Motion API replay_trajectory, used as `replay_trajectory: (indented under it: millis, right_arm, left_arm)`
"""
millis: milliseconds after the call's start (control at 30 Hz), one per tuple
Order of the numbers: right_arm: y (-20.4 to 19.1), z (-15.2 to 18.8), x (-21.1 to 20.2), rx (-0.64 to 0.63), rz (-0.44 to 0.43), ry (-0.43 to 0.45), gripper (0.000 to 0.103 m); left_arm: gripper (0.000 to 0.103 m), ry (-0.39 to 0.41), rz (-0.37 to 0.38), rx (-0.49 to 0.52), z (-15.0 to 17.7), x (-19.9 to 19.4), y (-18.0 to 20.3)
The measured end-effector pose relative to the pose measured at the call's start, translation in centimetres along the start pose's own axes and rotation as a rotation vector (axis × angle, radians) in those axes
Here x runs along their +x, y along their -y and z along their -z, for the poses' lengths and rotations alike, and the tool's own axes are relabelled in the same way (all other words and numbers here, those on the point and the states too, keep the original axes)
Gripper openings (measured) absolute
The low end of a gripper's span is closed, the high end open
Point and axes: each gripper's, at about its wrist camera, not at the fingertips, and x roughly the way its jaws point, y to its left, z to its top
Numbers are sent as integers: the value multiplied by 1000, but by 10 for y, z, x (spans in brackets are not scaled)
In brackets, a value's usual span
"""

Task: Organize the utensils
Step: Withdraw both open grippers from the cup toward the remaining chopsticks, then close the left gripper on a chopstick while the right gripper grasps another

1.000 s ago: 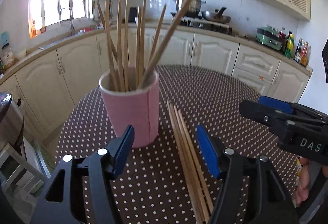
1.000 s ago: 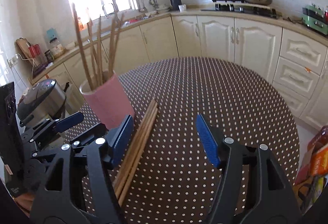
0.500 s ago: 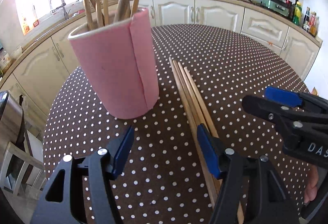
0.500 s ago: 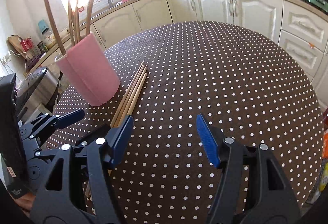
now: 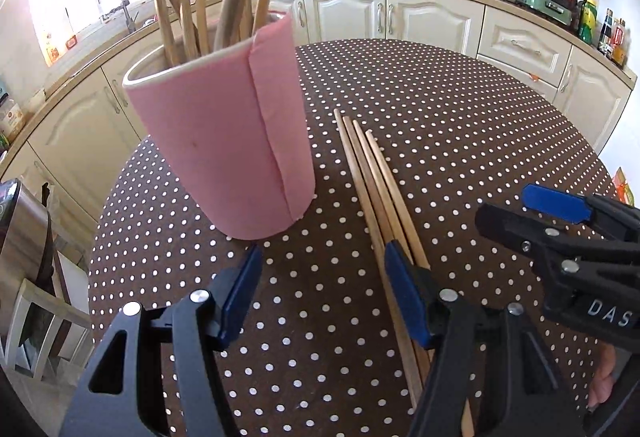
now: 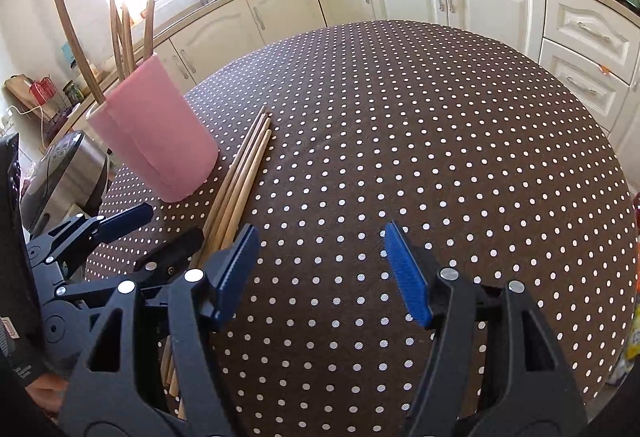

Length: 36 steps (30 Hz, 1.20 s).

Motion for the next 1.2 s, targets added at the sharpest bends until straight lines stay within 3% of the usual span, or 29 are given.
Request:
replay_trajectory:
  millis: [233, 500, 733, 1000, 1200]
  right_arm:
    - [-5, -1, 2, -9, 10, -3, 66]
    - [-18, -3, 9, -52, 50, -19, 66]
    - [-36, -17, 24, -52, 32, -94, 66]
    - [-65, -24, 43, -129, 167, -158, 66]
    - [-75, -31, 50, -99, 174, -180, 66]
  left_arm:
    - [64, -38, -61, 39, -7, 9, 13]
    - [64, -36, 53, -52, -5, 14, -7]
    - [64, -15, 76, -23, 2, 11, -15]
    - [64, 10, 95, -5, 20, 5, -23]
    - [64, 12, 101, 1, 22, 3, -26]
